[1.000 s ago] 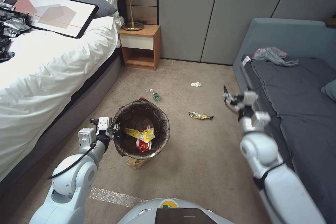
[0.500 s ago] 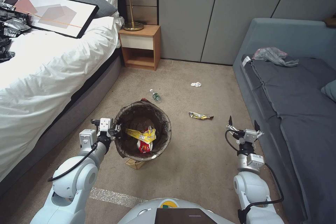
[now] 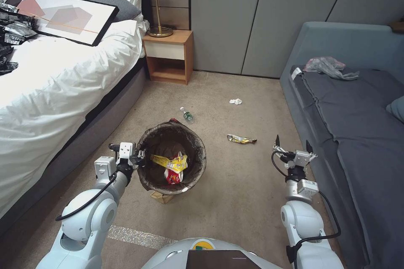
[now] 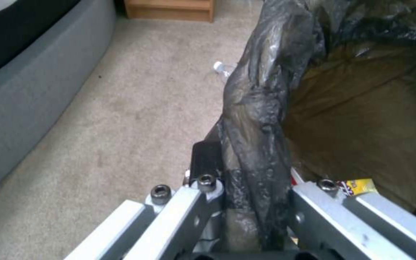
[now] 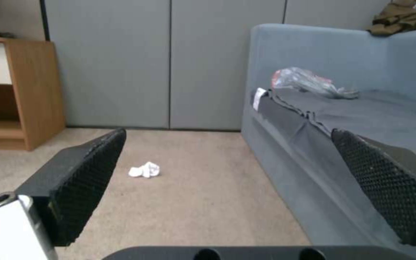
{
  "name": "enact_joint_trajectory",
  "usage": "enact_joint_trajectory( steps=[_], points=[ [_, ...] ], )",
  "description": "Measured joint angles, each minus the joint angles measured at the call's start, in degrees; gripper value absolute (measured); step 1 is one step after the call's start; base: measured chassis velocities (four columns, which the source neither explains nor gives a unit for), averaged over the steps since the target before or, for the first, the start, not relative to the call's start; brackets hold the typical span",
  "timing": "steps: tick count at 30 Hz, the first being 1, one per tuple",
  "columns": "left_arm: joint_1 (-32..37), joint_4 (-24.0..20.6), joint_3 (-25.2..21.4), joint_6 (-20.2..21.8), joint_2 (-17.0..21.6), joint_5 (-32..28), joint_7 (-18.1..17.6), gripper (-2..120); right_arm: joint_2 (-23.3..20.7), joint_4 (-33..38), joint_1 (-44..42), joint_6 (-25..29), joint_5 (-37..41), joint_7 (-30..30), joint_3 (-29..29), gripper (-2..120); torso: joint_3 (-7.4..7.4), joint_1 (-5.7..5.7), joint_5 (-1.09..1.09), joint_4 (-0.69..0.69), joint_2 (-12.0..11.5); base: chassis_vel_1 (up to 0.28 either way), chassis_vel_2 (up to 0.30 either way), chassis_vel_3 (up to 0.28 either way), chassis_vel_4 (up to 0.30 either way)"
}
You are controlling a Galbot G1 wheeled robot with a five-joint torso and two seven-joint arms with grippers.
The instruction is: Pick up the trash bin, then pick up the garbage from the floor and place it into the trash bin.
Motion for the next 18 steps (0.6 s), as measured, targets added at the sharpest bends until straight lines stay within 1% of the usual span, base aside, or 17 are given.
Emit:
enact_joint_trajectory(
  steps=[18],
  points=[
    [-0.03, 0.00, -0.26, -0.19, -0.25, 0.41, 0.18, 0, -0.30, -0.24, 1.42, -0.85, 0.57, 0.21, -0.43, 100, 0.00, 0.00, 0.00, 0.00, -0.01, -0.005, 0.009, 0.007, -0.004]
  ],
)
